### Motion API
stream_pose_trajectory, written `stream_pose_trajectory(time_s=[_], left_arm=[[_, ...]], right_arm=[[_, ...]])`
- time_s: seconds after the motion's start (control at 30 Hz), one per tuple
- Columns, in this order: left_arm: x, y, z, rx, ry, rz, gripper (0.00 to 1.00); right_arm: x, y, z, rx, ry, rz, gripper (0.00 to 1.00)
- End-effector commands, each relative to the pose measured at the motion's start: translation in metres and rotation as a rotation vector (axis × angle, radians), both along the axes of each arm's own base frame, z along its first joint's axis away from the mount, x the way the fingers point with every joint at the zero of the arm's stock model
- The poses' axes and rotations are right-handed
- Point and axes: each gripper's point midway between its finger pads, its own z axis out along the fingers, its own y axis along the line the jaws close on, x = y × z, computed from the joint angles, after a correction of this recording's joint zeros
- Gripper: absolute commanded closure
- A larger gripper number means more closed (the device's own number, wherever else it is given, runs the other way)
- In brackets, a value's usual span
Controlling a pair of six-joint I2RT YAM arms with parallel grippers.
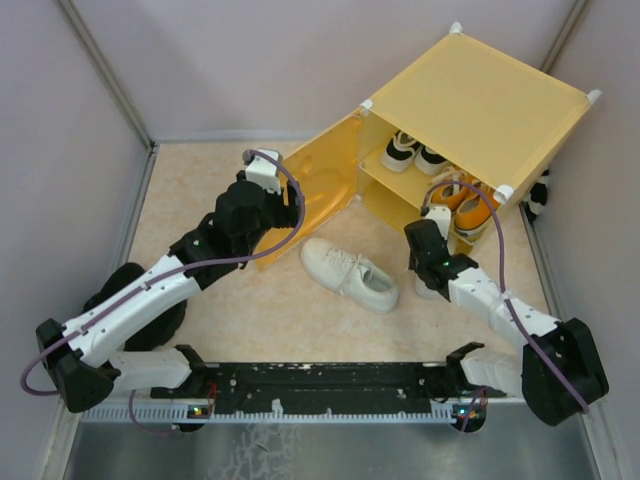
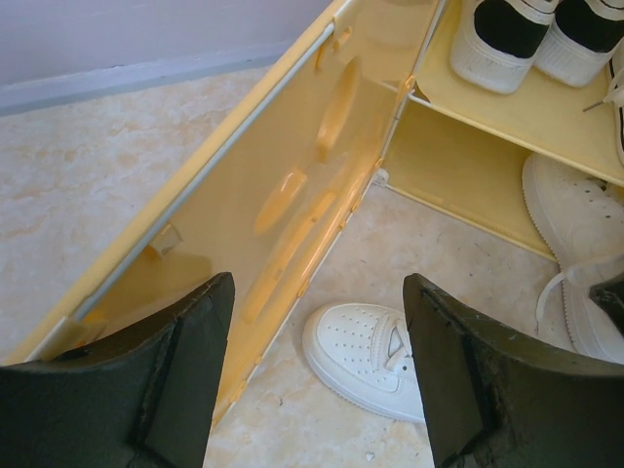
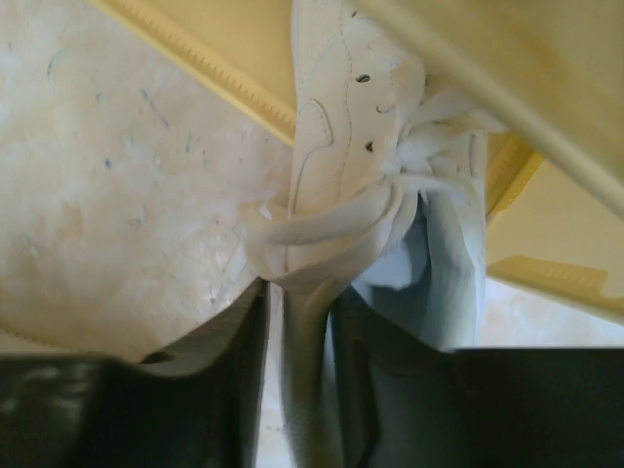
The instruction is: Place and organize the shoes in the shoe cabinet
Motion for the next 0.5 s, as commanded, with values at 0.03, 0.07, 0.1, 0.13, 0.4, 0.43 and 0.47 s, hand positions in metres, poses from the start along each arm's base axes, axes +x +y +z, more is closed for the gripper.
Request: stream_pose_trajectory(time_s=[0.03,0.07,0.1,0.13,0.4,0.43,0.47], left_arm=[[0.0,0.0,0.003,-0.001,-0.019,-0.007,0.24],[0.0,0.0,0.005,-0.004,-0.022,-0.007,0.24],[0.0,0.0,0.004,-0.002,-0.021,-0.007,0.24],[0.0,0.0,0.005,-0.004,-0.021,-0.008,0.24],[0.002,-0.006,-0.001,-0.003,-0.006,-0.025,0.24],[0.002,-0.007,-0.003,0.001,-0.001,-0.027,0.24],[0.002,-0.008,-0.005,0.001,0.003,-0.028,0.24]], right_arm=[[0.037,-0.01,0.046,0.029,-0.215,-0.13,0.4],[0.036,-0.008,0.048,0.031,-0.209,-0.12,0.36],[0.034,-0.008,0.051,0.033,-0.202,-0.111,0.32],[0.031,-0.006,0.055,0.037,-0.194,-0.095,0.31],[-0.003,0.029,0.093,0.147,-0.164,0.213,0.3],[-0.007,0.035,0.097,0.154,-0.163,0.258,0.3],[-0.011,0.042,0.099,0.159,-0.158,0.309,0.3]])
